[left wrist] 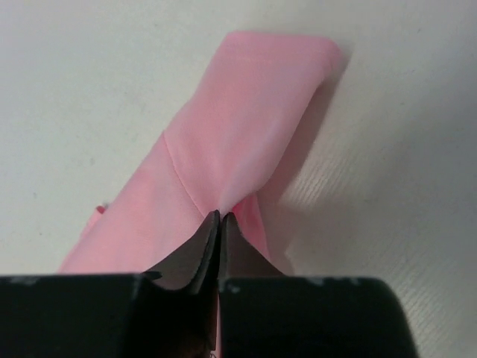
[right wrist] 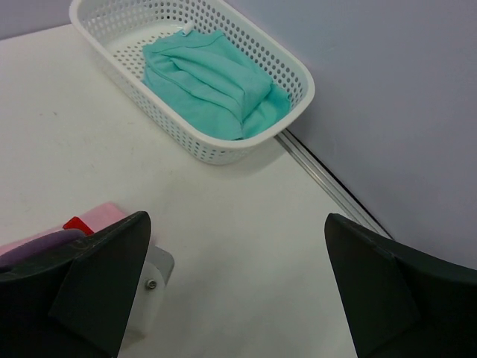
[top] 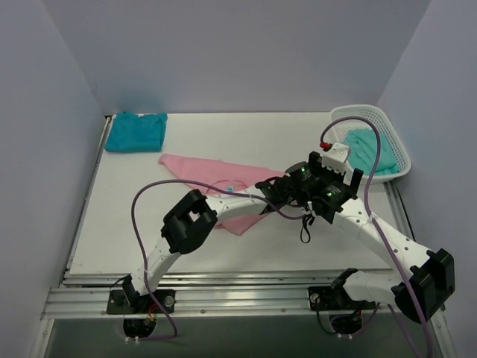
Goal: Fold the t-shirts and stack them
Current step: Flatten the tshirt out
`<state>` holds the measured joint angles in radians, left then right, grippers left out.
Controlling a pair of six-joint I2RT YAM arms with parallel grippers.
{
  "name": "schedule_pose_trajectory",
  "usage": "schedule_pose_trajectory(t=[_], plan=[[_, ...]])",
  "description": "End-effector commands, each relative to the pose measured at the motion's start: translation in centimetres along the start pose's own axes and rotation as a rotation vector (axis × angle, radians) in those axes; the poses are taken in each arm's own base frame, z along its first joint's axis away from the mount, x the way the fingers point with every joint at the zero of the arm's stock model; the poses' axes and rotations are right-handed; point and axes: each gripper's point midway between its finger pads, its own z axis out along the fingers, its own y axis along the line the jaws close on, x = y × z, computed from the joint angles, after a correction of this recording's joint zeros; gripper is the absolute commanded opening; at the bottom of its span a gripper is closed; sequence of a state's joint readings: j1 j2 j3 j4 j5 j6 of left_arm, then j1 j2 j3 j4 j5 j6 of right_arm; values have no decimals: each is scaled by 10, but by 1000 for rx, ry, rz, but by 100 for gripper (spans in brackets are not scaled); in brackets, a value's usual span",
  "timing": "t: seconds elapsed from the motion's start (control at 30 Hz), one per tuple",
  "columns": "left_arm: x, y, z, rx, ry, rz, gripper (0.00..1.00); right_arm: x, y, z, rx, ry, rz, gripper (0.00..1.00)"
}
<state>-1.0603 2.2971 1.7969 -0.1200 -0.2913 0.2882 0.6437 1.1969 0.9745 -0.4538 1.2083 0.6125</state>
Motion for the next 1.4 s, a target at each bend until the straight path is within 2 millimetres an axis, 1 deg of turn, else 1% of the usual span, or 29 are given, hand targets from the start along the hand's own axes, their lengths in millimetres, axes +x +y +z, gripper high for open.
schedule_pose_trajectory(t=[0.0,0.2,0.3,0.33,0.4,0.43,0.47,0.5,0.53,0.57,0.6,0.63,0.67,0.7,0.73,0.77,0.8,0.83,0.87,0.9,0.97,1.0,1.07,1.1,1.17,1.2,1.27,1.3,1.37], plan=[[-146,-1,-77,-36,-386,-46,3,20,59,-12,-192,92,85,100],[-144,5,-78,-56,-386,-55,2,20,59,-12,-193,93,85,100],[-148,22,-85,-96,-393,-73,2,22,60,-12,-189,93,81,100],[-152,31,-93,-110,-403,-81,2,23,60,-12,-190,94,81,100],[-149,50,-99,-150,-399,-96,2,23,60,-12,-193,100,84,100],[-149,61,-107,-167,-401,-103,2,23,63,-15,-217,117,92,100],[-144,81,-110,-211,-389,-118,2,23,64,-18,-238,132,94,100],[-145,96,-120,-236,-396,-131,2,18,66,-22,-270,142,111,100],[-137,108,-121,-261,-377,-140,2,10,72,-34,-348,158,151,100],[-130,133,-125,-301,-368,-159,2,6,72,-40,-383,160,165,100],[-136,152,-142,-331,-390,-178,2,0,72,-46,-416,161,186,100],[-135,164,-150,-351,-393,-186,2,-9,69,-56,-460,154,223,100],[-135,186,-160,-389,-398,-200,2,-14,66,-59,-475,149,241,100],[-145,203,-183,-418,-431,-205,2,-21,61,-63,-490,141,273,100],[-146,213,-191,-430,-420,-201,2,-22,59,-65,-496,140,280,100],[-165,233,-214,-463,-462,-213,2,-23,58,-68,-506,141,290,100],[-167,249,-225,-491,-454,-211,2,-24,58,-70,-515,140,296,100],[-167,257,-231,-507,-428,-190,2,-23,60,-71,-527,141,305,100],[-173,266,-240,-528,-433,-186,2,-20,66,-75,-556,156,305,100],[-188,283,-257,-564,-468,-190,2,-15,72,-77,-571,168,300,100],[-192,292,-266,-575,-451,-178,2,-2,92,-88,-647,205,293,100],[-198,299,-273,-597,-459,-167,2,7,102,-91,-664,226,287,100],[-194,308,-277,-629,-434,-155,2,25,122,-100,-712,251,279,100],[-193,310,-278,-638,-429,-152,2,40,136,-108,-742,276,246,100],[-184,317,-274,-638,-412,-159,2,56,154,-115,-765,304,243,100],[-181,319,-275,-638,-415,-177,2,74,165,-116,-757,325,196,100],[-170,321,-265,-626,-401,-184,2,80,178,-120,-762,331,183,100],[-169,323,-267,-629,-404,-190,2,93,185,-123,-758,339,141,100],[-159,328,-262,-642,-385,-193,2,94,191,-124,-742,329,125,100]])
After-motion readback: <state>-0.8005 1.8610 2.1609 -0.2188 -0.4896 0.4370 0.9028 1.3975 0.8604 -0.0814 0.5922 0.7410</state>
